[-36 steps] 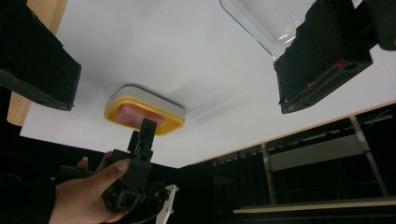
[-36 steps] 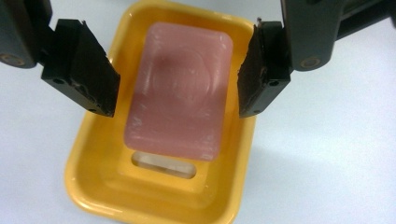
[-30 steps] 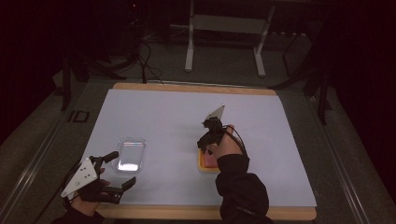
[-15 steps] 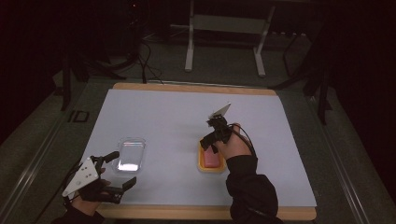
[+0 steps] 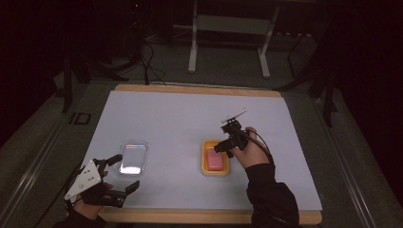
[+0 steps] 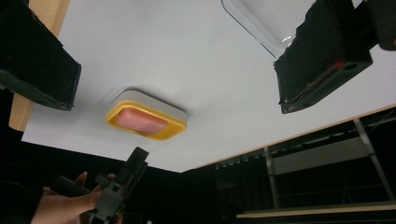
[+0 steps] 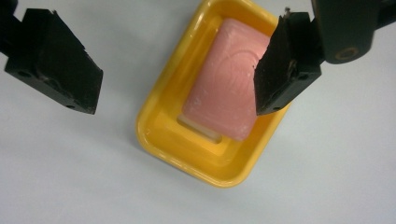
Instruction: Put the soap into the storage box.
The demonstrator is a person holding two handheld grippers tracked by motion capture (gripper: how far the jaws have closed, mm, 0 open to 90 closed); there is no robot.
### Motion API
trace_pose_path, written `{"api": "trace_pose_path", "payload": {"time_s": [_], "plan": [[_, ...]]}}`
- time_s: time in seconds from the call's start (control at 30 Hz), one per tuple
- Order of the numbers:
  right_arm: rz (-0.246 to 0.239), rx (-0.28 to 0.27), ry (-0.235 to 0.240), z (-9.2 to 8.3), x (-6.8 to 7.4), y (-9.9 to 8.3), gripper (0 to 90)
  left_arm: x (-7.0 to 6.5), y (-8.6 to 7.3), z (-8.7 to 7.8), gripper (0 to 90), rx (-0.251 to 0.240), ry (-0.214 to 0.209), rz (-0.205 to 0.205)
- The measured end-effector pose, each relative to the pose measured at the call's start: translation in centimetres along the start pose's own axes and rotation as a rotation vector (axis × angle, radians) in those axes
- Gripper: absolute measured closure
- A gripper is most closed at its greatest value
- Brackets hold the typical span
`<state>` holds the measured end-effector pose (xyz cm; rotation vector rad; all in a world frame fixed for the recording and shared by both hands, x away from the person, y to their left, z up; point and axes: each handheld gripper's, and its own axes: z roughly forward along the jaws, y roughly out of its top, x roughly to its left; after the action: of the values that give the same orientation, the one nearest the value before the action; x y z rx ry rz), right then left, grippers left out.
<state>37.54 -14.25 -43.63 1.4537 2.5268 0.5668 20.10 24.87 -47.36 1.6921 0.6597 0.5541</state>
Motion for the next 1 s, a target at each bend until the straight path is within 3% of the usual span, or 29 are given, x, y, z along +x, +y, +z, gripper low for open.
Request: {"api": "trace_pose_path", "payload": {"time_s": [0.2, 0.4, 0.6, 0.87, 1.0], "plan": [[-0.036, -0.089, 0.032, -1.3, -0.9, -1.2, 15.2, 0.0, 0.0, 0.1, 0.4, 0.006, 0.000, 0.003], [-0.065, -0.172, 0.026, -2.0, -1.8, -3.1, 14.4, 0.0, -0.1, 0.1, 0.4, 0.010, 0.003, 0.002], [-0.064, -0.220, 0.005, -2.2, -2.9, -5.6, 14.4, 0.0, -0.1, 0.2, 0.4, 0.012, 0.003, 0.003], [-0.006, -0.304, -0.024, -2.9, -4.5, -9.2, 14.5, 0.0, -0.1, 0.3, 0.4, 0.019, 0.002, 0.001], [-0.007, -0.322, -0.044, -3.1, -4.9, -10.3, 14.9, 0.0, -0.1, 0.3, 0.4, 0.019, 0.002, 0.000]]}}
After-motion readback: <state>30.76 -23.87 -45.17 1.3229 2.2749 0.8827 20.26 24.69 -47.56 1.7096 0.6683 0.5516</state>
